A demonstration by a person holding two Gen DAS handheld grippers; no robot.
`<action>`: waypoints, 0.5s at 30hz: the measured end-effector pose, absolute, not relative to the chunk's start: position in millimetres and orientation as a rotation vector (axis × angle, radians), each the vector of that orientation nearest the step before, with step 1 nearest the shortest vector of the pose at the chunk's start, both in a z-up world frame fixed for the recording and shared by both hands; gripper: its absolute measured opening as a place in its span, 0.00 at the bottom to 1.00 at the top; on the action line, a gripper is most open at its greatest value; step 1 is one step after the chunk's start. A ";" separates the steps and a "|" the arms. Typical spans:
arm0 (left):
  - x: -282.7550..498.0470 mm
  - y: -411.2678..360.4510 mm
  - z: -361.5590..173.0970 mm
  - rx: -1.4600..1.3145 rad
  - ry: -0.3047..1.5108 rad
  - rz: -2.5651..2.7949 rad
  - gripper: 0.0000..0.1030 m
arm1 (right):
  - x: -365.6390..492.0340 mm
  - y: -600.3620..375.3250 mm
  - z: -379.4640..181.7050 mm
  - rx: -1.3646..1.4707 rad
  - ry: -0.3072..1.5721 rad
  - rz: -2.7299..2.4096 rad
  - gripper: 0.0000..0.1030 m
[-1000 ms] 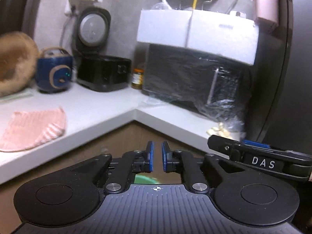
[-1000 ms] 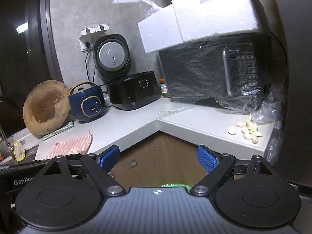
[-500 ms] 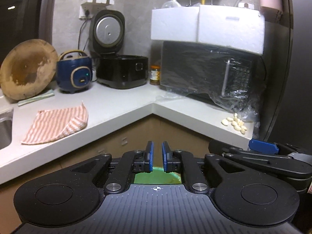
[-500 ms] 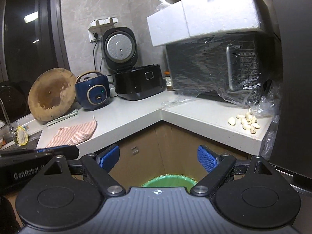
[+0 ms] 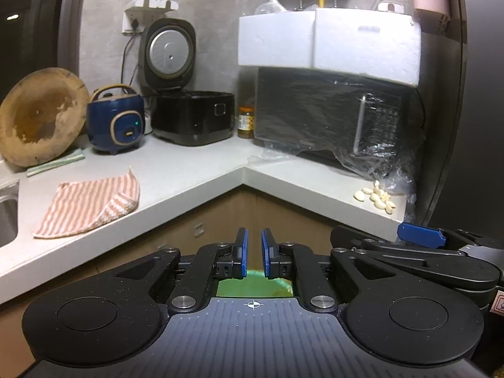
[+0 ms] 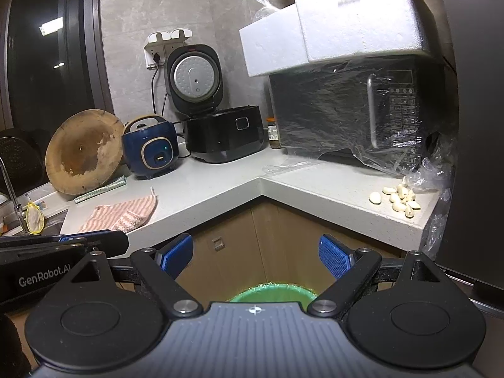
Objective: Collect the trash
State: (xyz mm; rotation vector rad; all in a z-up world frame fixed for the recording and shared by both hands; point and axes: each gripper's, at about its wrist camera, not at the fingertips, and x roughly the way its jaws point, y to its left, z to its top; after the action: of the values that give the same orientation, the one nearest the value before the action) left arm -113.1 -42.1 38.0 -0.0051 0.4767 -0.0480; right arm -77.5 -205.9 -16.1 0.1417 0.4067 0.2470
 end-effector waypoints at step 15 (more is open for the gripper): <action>-116.8 -38.0 38.4 -0.015 0.476 -0.055 0.11 | -79.7 -201.7 -15.5 0.128 0.404 0.248 0.85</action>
State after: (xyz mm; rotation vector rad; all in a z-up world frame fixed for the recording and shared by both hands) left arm -116.8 -38.0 38.4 -0.0149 0.4763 -0.0545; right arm -79.7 -201.7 -15.5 0.1278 0.4037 0.2476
